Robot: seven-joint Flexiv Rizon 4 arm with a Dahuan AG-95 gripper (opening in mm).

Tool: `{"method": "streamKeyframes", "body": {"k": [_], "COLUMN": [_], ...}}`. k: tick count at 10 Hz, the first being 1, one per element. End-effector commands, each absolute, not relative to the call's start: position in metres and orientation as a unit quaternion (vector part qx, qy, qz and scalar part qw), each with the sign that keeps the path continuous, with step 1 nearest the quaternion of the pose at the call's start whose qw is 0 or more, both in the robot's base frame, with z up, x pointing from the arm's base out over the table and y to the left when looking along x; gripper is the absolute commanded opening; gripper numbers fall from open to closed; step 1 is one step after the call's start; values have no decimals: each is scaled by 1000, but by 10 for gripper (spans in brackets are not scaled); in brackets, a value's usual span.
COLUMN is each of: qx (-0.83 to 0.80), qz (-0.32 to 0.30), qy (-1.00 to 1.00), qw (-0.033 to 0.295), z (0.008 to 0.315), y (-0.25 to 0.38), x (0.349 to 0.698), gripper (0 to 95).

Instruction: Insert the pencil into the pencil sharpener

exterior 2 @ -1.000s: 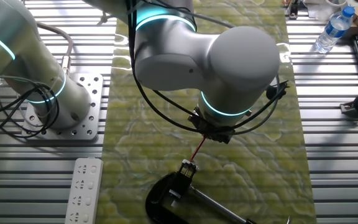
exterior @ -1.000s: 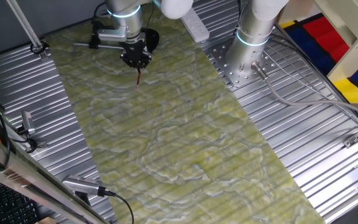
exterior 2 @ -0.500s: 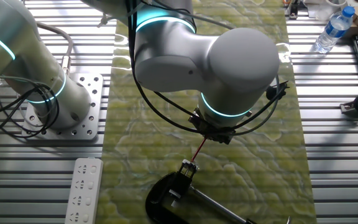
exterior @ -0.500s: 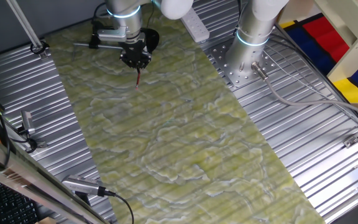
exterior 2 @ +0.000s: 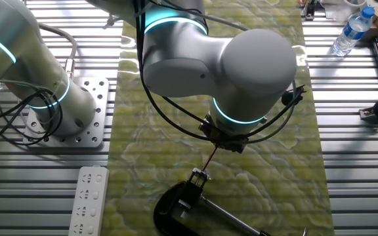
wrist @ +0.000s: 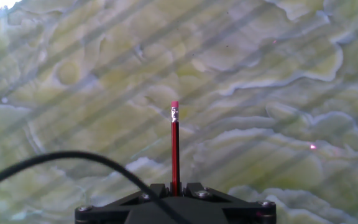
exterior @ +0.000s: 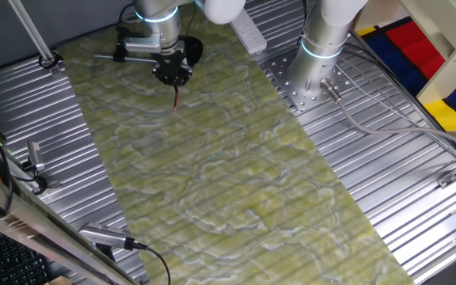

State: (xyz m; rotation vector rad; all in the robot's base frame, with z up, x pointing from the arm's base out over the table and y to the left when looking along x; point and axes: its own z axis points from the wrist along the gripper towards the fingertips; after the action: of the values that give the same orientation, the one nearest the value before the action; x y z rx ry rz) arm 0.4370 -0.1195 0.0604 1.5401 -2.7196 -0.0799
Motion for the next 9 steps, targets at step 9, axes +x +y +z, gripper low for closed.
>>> {"method": "streamKeyframes", "body": {"k": [9], "qx": [504], "qz": [-24], "qy": [-863], "qw": [8], "z": [61], "y": [-128], "x": [430], "gripper": [0]}}
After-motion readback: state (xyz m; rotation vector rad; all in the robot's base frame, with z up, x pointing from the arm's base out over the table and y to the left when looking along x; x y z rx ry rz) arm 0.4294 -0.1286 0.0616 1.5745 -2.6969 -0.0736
